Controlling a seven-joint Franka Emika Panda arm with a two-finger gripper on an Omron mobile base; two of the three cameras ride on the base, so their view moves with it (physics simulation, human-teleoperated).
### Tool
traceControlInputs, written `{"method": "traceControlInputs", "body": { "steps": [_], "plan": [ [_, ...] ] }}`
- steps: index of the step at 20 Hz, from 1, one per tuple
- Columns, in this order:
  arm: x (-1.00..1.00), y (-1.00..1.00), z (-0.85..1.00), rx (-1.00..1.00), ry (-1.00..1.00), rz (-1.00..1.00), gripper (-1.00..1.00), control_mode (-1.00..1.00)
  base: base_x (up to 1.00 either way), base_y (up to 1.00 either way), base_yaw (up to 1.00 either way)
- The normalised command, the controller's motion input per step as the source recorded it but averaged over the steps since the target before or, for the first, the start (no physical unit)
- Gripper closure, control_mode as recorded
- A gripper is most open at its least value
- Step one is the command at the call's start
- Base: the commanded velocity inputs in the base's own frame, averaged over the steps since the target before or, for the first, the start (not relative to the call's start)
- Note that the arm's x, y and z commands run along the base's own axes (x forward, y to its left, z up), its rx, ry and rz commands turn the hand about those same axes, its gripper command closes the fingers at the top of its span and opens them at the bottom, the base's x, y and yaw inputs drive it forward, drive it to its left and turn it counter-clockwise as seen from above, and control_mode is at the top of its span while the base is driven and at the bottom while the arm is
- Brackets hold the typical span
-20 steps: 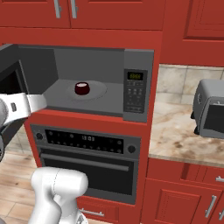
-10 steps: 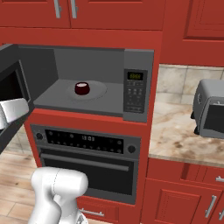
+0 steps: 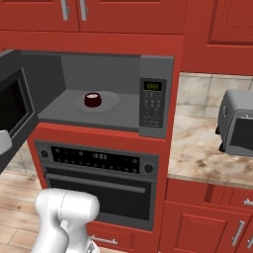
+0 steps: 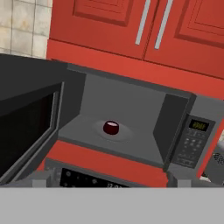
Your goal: Pick the mug from the counter and place it inside the microwave. Then close the microwave.
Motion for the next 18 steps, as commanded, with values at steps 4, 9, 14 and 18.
{"method": "traceControlInputs", "body": {
  "steps": [4,9,14,18],
  "plan": [
    [-0.63,0.00,0.00,0.03,-0.07,0.00,-1.00,-1.00,0.00,0.00,0.00],
    [-0.66,0.00,0.00,0.03,-0.08,0.00,-1.00,-1.00,0.00,0.00,0.00],
    [-0.30,0.00,0.00,0.00,-0.07,0.00,-1.00,-1.00,0.00,0.00,0.00],
    [-0.15,0.01,0.00,0.00,-0.03,-0.02,-1.00,-1.00,0.00,0.00,0.00]
  ]
}}
